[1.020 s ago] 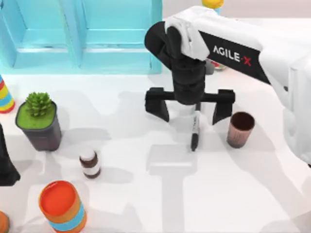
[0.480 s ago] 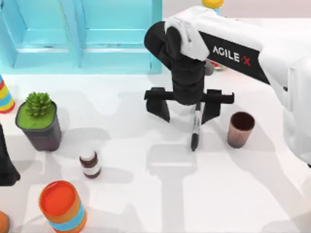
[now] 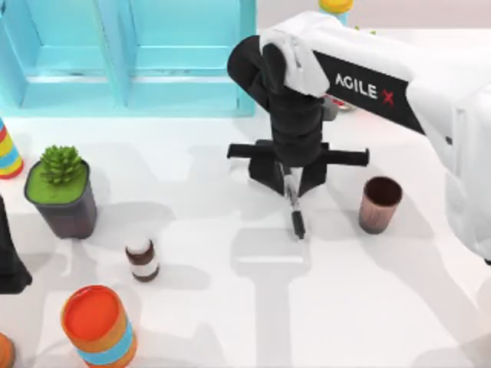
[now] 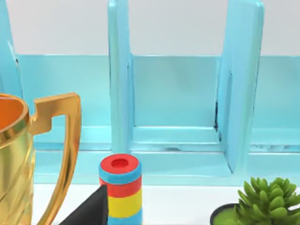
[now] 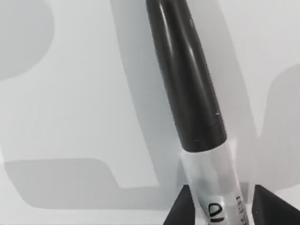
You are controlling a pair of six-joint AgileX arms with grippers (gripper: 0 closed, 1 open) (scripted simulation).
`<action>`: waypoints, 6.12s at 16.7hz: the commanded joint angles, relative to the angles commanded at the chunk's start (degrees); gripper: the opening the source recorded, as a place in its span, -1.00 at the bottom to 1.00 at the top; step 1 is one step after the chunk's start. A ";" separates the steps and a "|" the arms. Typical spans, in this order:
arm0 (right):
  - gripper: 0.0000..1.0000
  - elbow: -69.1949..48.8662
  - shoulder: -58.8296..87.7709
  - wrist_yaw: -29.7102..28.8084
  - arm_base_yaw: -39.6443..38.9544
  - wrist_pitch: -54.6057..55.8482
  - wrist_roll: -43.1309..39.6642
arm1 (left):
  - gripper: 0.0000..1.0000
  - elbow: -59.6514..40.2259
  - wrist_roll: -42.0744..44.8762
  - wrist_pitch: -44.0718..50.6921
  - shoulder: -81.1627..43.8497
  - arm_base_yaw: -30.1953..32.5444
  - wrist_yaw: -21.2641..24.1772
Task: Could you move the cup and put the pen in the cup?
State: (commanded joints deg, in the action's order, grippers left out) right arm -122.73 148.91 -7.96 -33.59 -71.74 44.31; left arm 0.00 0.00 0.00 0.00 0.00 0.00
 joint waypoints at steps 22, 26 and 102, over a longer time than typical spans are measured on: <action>-1.00 13.42 -23.31 2.45 -7.43 -4.58 8.13 | 1.00 0.00 0.00 0.00 0.00 0.00 0.00; -1.00 16.23 -26.63 2.47 -8.59 -5.57 9.24 | 1.00 0.00 0.00 0.00 0.00 0.00 0.00; 0.51 87.85 -53.30 -59.48 -15.70 138.83 -50.11 | 1.00 0.00 0.00 0.00 0.00 0.00 0.00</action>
State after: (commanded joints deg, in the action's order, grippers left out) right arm -34.88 95.61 -67.45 -49.29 67.09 -5.79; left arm 0.00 0.00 0.00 0.00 0.00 0.00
